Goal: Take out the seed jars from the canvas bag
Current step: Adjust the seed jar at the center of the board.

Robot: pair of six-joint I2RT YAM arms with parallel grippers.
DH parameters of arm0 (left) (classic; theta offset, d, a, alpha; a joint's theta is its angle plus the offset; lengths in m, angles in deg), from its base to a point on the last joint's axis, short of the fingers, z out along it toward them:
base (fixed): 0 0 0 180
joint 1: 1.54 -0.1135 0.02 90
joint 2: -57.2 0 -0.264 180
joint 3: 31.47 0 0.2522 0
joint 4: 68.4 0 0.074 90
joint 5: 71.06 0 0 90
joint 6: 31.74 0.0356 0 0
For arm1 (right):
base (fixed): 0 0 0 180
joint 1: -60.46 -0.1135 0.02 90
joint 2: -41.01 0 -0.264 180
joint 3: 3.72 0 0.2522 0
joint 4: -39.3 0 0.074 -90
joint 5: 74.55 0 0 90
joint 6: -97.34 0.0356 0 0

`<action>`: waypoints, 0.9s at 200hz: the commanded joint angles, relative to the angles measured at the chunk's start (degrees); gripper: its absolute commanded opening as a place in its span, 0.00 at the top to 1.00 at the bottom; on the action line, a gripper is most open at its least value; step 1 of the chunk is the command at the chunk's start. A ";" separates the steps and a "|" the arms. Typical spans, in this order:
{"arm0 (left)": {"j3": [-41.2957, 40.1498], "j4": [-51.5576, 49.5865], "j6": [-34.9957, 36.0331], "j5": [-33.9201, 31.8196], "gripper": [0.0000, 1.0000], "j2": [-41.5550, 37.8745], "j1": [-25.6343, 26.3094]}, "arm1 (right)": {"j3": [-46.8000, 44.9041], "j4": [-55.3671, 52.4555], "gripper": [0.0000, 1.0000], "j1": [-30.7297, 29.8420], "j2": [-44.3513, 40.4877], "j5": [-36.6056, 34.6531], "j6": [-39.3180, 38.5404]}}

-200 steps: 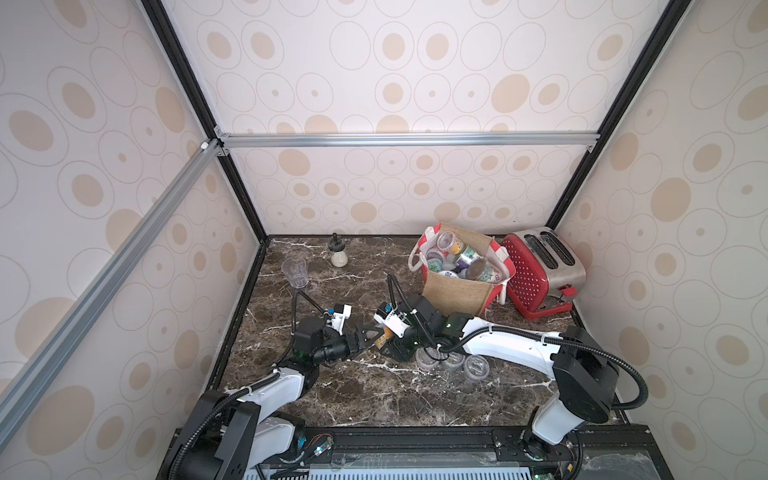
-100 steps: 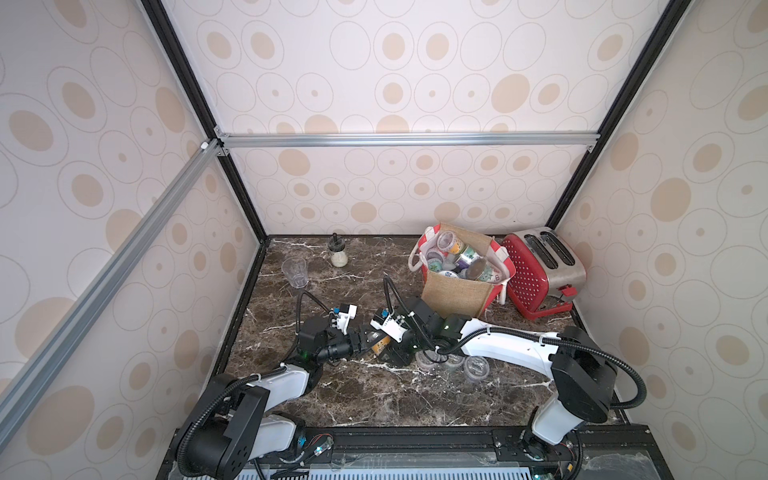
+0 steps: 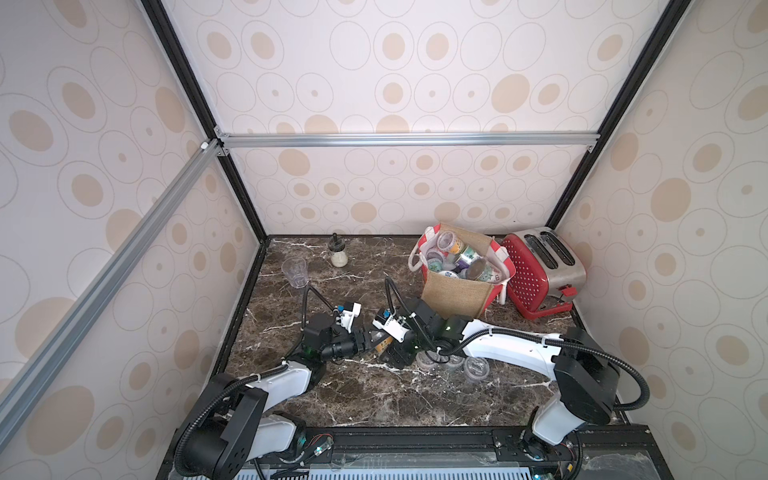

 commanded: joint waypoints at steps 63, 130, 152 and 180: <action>12.01 -15.78 19.31 -35.38 0.42 4.31 15.55 | -8.84 0.44 0.08 4.95 -24.30 -18.14 9.68; 10.77 -12.24 22.61 -49.55 0.39 10.36 26.48 | -9.62 -3.81 0.06 9.12 -30.27 -22.06 14.13; 9.79 -12.60 23.18 -51.73 0.38 9.54 28.76 | -9.36 -4.17 0.06 9.33 -30.36 -22.27 14.53; 8.73 -13.40 22.84 -53.15 0.30 8.68 30.27 | -7.51 -5.27 0.05 10.11 -29.73 -22.00 15.32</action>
